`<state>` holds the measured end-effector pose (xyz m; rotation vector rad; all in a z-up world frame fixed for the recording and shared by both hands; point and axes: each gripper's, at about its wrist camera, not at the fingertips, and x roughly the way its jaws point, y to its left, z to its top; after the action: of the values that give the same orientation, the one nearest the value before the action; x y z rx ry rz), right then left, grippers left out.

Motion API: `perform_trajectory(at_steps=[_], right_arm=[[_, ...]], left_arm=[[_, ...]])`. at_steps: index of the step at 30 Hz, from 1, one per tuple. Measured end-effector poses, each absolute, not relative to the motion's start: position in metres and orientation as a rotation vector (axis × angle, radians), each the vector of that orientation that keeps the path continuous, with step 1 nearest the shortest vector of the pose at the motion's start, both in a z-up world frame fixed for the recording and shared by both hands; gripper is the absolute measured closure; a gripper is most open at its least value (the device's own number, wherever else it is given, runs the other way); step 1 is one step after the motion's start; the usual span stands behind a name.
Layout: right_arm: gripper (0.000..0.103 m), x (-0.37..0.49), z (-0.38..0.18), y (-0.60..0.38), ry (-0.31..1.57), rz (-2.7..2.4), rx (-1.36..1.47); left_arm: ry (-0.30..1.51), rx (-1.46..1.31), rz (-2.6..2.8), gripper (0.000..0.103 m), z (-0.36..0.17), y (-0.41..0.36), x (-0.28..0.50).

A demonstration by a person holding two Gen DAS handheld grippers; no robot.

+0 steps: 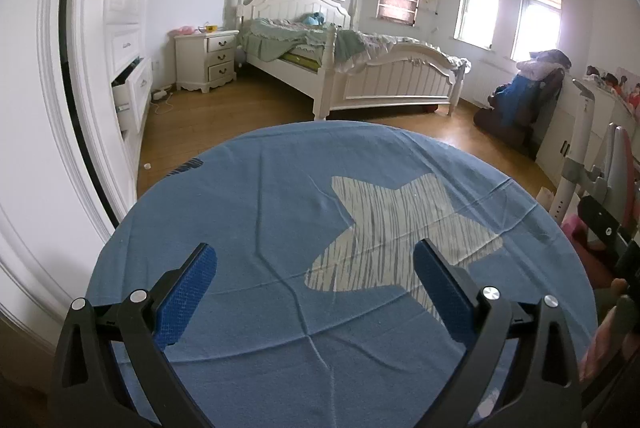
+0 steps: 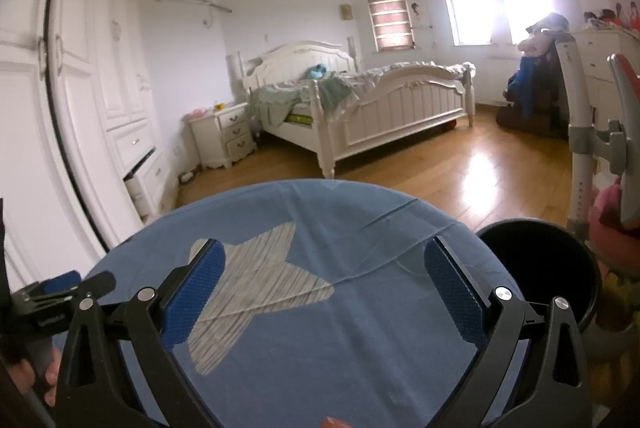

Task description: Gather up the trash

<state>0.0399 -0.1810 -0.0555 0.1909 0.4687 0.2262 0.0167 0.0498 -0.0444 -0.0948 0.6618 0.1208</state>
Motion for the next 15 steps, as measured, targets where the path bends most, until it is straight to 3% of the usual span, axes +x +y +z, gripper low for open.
perform_trajectory(at_steps=[15], right_arm=[[0.005,0.0401,-0.0559,-0.1826,0.467,0.226,0.190]], left_arm=[[0.662,-0.088,0.121,0.005,-0.0444,0.0519,0.0170]])
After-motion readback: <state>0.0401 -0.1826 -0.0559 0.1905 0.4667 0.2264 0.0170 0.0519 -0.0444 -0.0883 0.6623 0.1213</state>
